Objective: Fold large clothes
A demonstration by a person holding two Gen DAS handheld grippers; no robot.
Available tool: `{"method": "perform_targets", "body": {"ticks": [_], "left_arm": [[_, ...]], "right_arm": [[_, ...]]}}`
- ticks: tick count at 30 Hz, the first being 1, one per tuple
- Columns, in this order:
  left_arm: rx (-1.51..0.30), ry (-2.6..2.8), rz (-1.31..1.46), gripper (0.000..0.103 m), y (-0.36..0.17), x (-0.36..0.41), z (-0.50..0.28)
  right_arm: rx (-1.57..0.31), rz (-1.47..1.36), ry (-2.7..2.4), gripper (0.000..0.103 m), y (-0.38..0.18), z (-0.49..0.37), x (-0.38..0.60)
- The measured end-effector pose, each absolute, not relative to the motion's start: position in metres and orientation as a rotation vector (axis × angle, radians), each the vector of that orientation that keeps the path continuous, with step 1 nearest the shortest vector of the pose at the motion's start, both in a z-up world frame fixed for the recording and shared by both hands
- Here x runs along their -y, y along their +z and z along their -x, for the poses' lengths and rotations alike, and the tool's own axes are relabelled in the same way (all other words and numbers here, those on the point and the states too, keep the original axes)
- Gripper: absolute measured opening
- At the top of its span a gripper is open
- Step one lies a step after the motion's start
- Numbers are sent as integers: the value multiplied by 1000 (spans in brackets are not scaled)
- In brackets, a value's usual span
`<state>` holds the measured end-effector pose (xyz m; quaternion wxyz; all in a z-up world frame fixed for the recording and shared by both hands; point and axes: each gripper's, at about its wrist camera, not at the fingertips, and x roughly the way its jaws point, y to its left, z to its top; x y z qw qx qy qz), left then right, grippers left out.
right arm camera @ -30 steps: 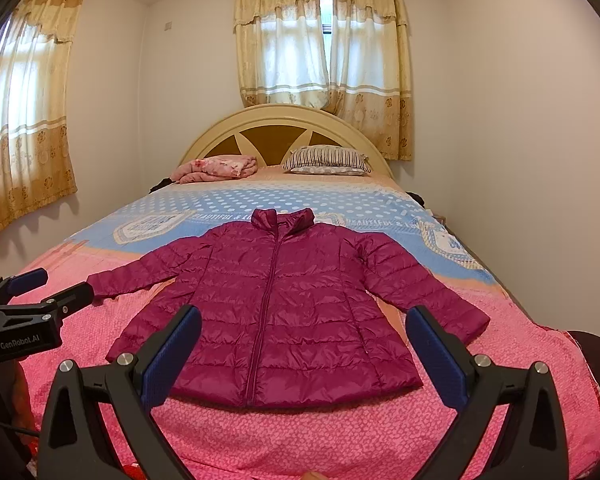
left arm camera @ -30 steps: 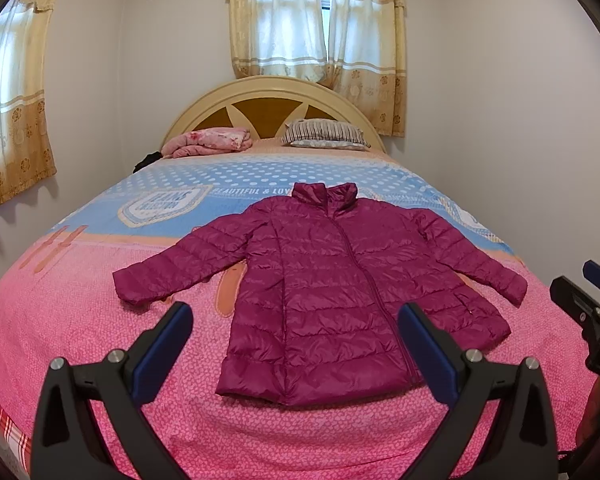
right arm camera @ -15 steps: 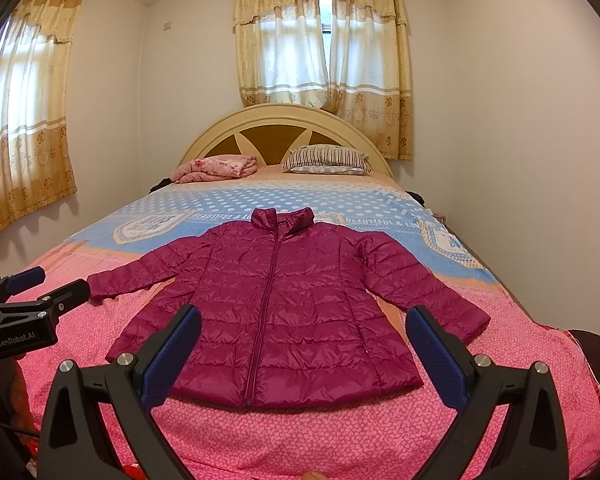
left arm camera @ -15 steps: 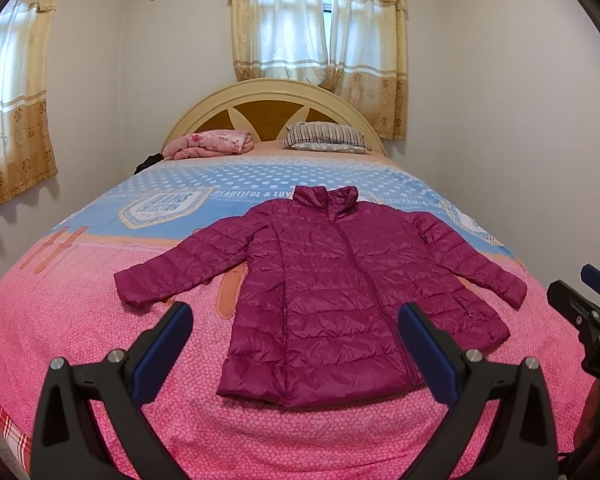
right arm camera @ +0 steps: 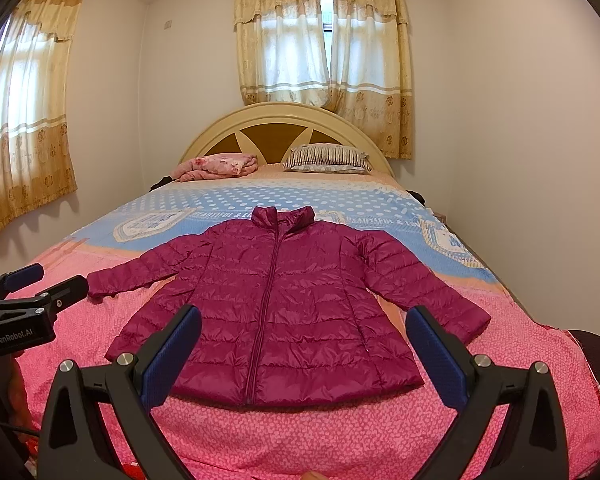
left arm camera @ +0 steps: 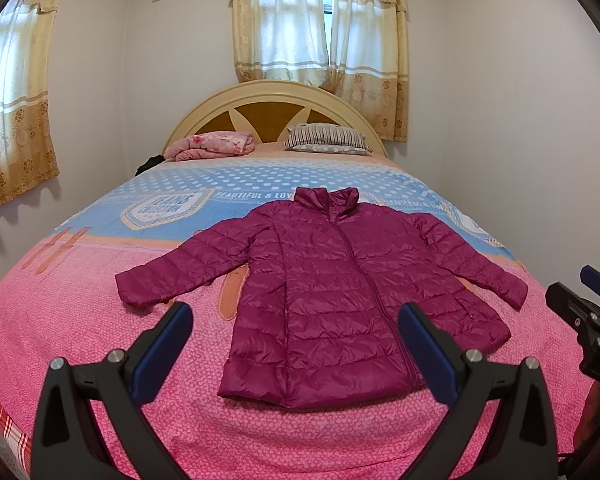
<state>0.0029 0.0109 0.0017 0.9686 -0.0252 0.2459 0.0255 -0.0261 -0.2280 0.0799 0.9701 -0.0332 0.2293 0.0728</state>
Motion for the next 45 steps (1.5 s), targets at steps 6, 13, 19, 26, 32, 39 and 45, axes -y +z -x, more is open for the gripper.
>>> {"method": "perform_targets", "body": {"ticks": [6,13,19,26,32,39,45], "left_arm": [[-497,52,52,103,2,-11,-4],[-496,53,51,103,2,-12,-3],[-496,53,52,103,2,-13,-4],[-497,53,52,103,1,-14,-4],[-500,55,54,103,-2,-18,-4],[-516,57,48,103,-10,-17,-10],[-550,59,20,103,-27,-11,-32]], "right_arm": [[-464,66,148,102,80,26,228],[-465,66,147,102,80,26,228],[-469,67,148,102,78,27,227],[-472,68,149,102,75,27,226],[-486,67,152,102,69,25,225],[-516,64,168,102,58,14,227],[-597,67,138,102,26,-15,242]]}}
